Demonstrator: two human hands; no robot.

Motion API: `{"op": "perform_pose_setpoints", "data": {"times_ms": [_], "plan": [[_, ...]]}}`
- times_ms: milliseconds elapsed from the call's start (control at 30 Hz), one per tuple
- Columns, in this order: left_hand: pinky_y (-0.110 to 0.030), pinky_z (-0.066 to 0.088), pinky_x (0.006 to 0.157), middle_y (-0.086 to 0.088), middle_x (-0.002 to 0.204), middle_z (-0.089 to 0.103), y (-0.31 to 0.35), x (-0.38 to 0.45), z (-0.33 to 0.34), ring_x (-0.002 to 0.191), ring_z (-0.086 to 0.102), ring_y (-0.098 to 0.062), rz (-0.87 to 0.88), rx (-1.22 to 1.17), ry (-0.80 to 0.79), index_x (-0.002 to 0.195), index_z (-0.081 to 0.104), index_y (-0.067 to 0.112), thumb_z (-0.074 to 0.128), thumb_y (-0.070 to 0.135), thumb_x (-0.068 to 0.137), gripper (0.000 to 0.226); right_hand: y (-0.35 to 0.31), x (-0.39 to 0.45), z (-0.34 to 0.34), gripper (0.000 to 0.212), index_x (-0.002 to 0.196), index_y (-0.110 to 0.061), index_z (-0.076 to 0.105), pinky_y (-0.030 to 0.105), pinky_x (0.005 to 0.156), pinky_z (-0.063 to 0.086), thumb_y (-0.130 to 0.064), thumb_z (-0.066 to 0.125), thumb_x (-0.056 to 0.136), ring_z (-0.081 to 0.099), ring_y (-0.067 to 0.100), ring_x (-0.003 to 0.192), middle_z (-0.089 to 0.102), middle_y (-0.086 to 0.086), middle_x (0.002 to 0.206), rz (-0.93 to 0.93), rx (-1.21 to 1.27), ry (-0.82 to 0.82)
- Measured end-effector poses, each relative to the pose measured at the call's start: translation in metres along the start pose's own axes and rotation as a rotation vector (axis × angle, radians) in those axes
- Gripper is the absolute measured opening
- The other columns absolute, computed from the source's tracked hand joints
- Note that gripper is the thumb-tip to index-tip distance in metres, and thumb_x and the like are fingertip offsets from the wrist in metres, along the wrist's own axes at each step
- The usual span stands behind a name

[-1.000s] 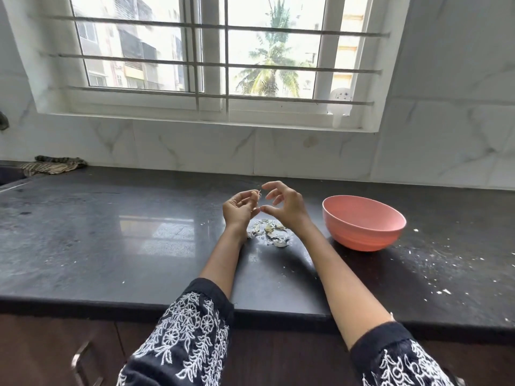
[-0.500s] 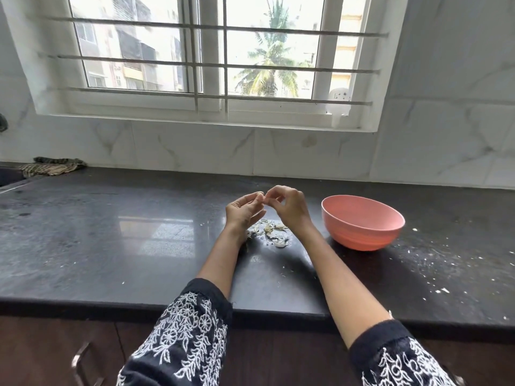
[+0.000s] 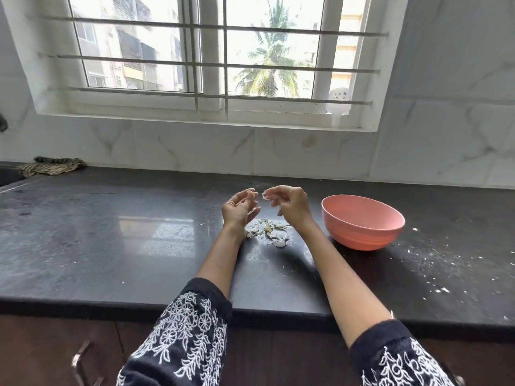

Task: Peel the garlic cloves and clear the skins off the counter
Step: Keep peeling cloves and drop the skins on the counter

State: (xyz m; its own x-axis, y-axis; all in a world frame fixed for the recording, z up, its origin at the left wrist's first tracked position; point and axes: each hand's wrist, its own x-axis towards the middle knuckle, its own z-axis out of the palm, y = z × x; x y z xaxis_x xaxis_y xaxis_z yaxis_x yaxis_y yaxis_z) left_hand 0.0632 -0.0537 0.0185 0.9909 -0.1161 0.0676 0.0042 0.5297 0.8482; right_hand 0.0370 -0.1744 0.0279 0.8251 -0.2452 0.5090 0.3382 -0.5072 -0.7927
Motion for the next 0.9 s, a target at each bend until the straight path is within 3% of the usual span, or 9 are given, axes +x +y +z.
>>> {"op": "perform_pose_setpoints", "data": {"times_ms": [100,200,333,433,567,667,767,900], "plan": [[-0.018,0.055,0.059,0.0,0.085,0.063,-0.0005,0.0008,0.0002,0.069,0.056,-0.01,0.004,0.007,-0.001,0.084,0.06,0.014,0.057,0.009,0.091,0.009,-0.0031,-0.0004,0.0006,0.019,0.087,-0.008,0.069,0.016,0.039,0.042,-0.01,0.051,0.094,0.056,0.007,0.058,0.07,0.01,0.078,0.018,0.045,0.031],[-0.019,0.056,0.06,0.0,0.085,0.064,-0.0003,0.0009,-0.0003,0.069,0.055,-0.01,0.011,0.009,0.0,0.085,0.06,0.014,0.056,0.009,0.091,0.009,-0.003,-0.0004,0.0,0.025,0.079,-0.008,0.069,0.016,0.039,0.043,-0.022,0.055,0.094,0.055,0.007,0.058,0.069,0.007,0.073,-0.004,0.012,0.047],[-0.019,0.056,0.061,0.0,0.085,0.064,-0.0005,0.0003,-0.0006,0.07,0.057,-0.01,0.017,0.022,-0.008,0.085,0.06,0.014,0.056,0.009,0.092,0.009,-0.0004,-0.0009,-0.001,0.007,0.073,-0.01,0.067,0.017,0.041,0.044,-0.008,0.072,0.078,0.051,0.002,0.05,0.064,0.002,0.066,-0.02,-0.032,0.009],[-0.019,0.056,0.062,0.0,0.085,0.063,-0.0014,0.0001,-0.0006,0.069,0.056,-0.01,0.024,0.034,-0.01,0.085,0.06,0.014,0.056,0.009,0.092,0.01,-0.0004,-0.0005,-0.0014,0.016,0.073,-0.013,0.065,0.017,0.046,0.043,0.002,0.069,0.075,0.051,-0.003,0.048,0.061,-0.009,0.065,-0.006,-0.031,0.007],[-0.019,0.056,0.063,0.001,0.085,0.064,-0.0018,0.0002,-0.001,0.068,0.056,-0.01,0.026,0.048,-0.009,0.085,0.061,0.015,0.056,0.009,0.092,0.011,-0.0026,-0.0001,-0.0006,0.01,0.074,-0.018,0.068,0.027,0.055,0.044,-0.012,0.066,0.082,0.049,0.004,0.052,0.06,-0.009,0.062,0.005,-0.02,0.047],[-0.02,0.056,0.064,0.002,0.085,0.064,-0.0016,0.0002,-0.0007,0.068,0.056,-0.01,0.029,0.054,-0.012,0.084,0.061,0.015,0.056,0.009,0.092,0.011,-0.0027,0.0,-0.001,0.021,0.064,-0.019,0.065,0.038,0.058,0.045,-0.022,0.064,0.085,0.047,0.009,0.051,0.058,-0.004,0.058,0.008,-0.022,0.068],[-0.018,0.056,0.063,0.002,0.085,0.064,-0.0019,-0.0002,-0.0005,0.068,0.056,-0.01,0.032,0.057,-0.016,0.084,0.061,0.015,0.057,0.009,0.092,0.011,-0.0031,-0.0002,-0.001,0.02,0.062,-0.023,0.06,0.031,0.057,0.044,-0.016,0.07,0.077,0.048,0.007,0.051,0.057,-0.007,0.057,0.041,0.008,0.066],[-0.017,0.056,0.062,0.002,0.084,0.064,-0.0026,-0.0002,-0.0013,0.068,0.056,-0.01,0.046,0.071,-0.022,0.084,0.062,0.015,0.057,0.009,0.091,0.011,-0.0067,-0.0029,-0.001,0.021,0.07,-0.022,0.063,0.019,0.047,0.041,-0.003,0.067,0.076,0.056,0.011,0.056,0.069,0.008,0.074,0.047,0.038,0.01]]}}
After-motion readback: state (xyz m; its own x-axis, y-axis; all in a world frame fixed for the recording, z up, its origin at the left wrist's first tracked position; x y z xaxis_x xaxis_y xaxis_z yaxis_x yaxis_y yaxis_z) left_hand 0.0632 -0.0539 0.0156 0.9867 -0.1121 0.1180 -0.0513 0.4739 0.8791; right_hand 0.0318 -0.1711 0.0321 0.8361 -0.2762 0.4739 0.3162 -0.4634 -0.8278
